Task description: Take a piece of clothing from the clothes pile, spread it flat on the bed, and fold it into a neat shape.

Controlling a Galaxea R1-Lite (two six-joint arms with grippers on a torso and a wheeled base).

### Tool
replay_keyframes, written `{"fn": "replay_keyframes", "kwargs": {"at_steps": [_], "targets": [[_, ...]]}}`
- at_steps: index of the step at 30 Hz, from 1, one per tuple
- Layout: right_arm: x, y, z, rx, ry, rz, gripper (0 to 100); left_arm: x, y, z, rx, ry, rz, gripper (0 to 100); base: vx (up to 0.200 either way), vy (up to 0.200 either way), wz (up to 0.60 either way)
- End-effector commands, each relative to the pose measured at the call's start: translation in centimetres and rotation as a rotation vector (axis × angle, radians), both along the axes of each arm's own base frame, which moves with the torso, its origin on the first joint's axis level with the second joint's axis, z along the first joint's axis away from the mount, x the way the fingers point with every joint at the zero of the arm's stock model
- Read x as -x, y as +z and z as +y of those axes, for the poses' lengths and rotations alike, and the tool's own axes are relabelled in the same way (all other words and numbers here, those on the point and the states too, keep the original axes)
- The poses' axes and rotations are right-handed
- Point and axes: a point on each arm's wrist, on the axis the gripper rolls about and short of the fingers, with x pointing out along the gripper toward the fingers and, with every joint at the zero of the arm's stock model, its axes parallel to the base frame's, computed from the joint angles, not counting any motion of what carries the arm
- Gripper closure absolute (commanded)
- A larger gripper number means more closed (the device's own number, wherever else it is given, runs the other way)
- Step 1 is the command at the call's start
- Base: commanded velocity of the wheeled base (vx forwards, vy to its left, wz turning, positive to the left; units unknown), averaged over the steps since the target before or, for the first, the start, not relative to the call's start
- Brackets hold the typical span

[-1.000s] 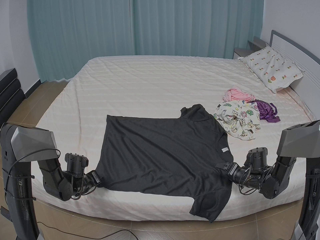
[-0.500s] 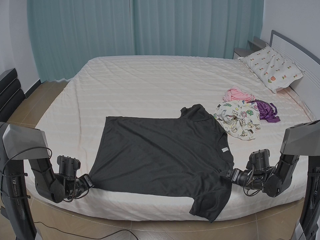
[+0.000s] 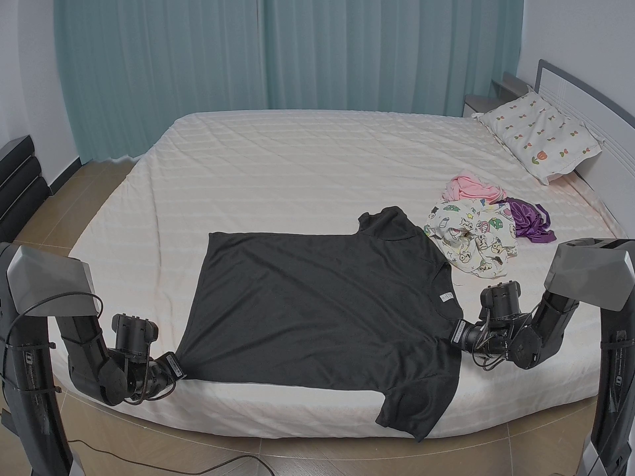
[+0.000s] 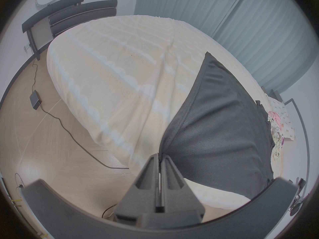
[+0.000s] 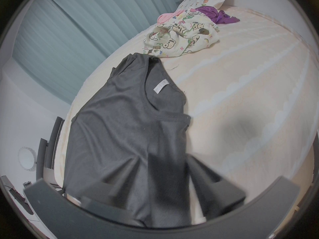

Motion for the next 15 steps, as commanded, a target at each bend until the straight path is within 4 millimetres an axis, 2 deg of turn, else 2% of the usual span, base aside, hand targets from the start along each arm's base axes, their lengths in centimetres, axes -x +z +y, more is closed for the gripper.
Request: {"fn": "replay_keyframes", "kwargs": {"at_steps": [1, 5, 7, 15], "targets": [[-0.7, -0.7, -0.6, 0.019, -0.014, 0.01, 100, 0.1, -0.2, 0.0, -0.001, 0.001, 0.008, 100, 0.0, 0.0, 0.0], [-1.7, -0.1, -1.8, 0.042, -0.022, -0.024, 100, 0.1, -0.2, 0.0, -0.001, 0.001, 0.008, 100, 0.0, 0.0, 0.0], [-2.8, 0.5, -2.7, 0.047, -0.021, -0.071, 100, 0.1, -0.2, 0.0, -0.001, 0.001, 0.008, 100, 0.0, 0.0, 0.0], [-5.3, 1.9, -2.0, 0.044, 0.091, -0.182, 100, 0.1, -0.2, 0.0, -0.001, 0.001, 0.008, 100, 0.0, 0.0, 0.0]]}}
